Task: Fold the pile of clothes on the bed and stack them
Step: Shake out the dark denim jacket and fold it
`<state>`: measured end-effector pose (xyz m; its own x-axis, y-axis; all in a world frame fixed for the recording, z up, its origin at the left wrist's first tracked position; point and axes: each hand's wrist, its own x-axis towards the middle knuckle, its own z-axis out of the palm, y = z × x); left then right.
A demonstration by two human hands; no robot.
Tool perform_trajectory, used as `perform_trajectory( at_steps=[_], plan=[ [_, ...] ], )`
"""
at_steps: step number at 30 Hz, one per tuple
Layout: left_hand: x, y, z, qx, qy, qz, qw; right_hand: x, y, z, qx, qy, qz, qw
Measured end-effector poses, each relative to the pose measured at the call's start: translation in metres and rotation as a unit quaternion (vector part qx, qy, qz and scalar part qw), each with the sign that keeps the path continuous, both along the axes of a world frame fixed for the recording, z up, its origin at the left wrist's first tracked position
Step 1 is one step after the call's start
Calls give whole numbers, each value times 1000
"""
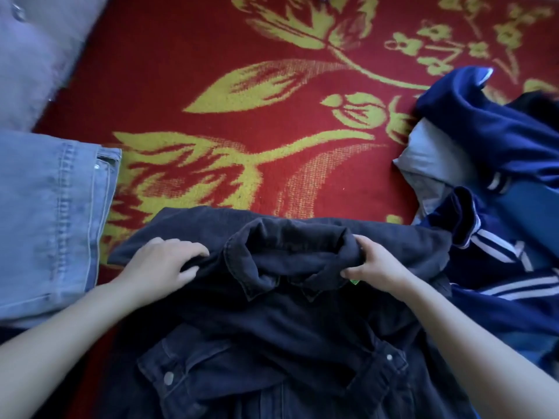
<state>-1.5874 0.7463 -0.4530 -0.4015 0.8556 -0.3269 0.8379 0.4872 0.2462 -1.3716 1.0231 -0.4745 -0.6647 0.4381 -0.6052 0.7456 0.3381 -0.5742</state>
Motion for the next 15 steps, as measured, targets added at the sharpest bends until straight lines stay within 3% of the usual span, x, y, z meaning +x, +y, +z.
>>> perform_trajectory(
  at_steps=[3, 5, 6, 8, 10, 12, 15],
  plan=[
    [-5, -15, -2, 89, -100, -7, 991, 23, -3, 18, -54, 130, -31, 990],
    [0, -30, 3, 167, -66, -60, 982, 45, -12, 29, 71, 203, 15, 976],
    [4, -38, 8, 176, -55, -87, 979, 57, -18, 31, 186, 218, 86, 954],
    [18, -55, 5, 160, -26, -151, 975, 85, -31, 25, 371, 185, 265, 871],
    [33, -71, -7, 86, 25, -217, 972, 109, -44, 6, 420, 110, 409, 803],
    [38, -80, -20, 26, 53, -237, 970, 119, -49, -7, 384, 21, 456, 802],
    [30, -63, -16, 77, 38, -158, 984, 94, -35, 3, 404, 74, 385, 827]
  ],
)
